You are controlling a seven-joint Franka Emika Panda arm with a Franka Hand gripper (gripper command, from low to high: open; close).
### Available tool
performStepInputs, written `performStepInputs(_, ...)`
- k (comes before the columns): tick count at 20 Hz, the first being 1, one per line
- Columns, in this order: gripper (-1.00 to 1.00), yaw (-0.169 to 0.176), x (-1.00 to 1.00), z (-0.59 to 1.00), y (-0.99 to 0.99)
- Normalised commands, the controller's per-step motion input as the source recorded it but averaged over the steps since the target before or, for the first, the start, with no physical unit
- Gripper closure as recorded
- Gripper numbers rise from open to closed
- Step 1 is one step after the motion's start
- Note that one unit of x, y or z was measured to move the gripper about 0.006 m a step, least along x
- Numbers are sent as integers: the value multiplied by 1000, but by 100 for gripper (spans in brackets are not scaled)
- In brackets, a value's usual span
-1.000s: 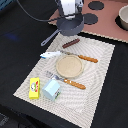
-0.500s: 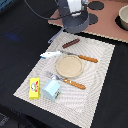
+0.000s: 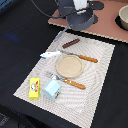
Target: Interact with the objects in diverse but meaningful ways.
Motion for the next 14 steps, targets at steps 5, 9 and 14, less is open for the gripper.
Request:
performStepInputs(5,100,-52,481,140,421)
performStepInputs(9,100,-55,499,204,419)
performStepInputs(14,100,-1,661,375,553)
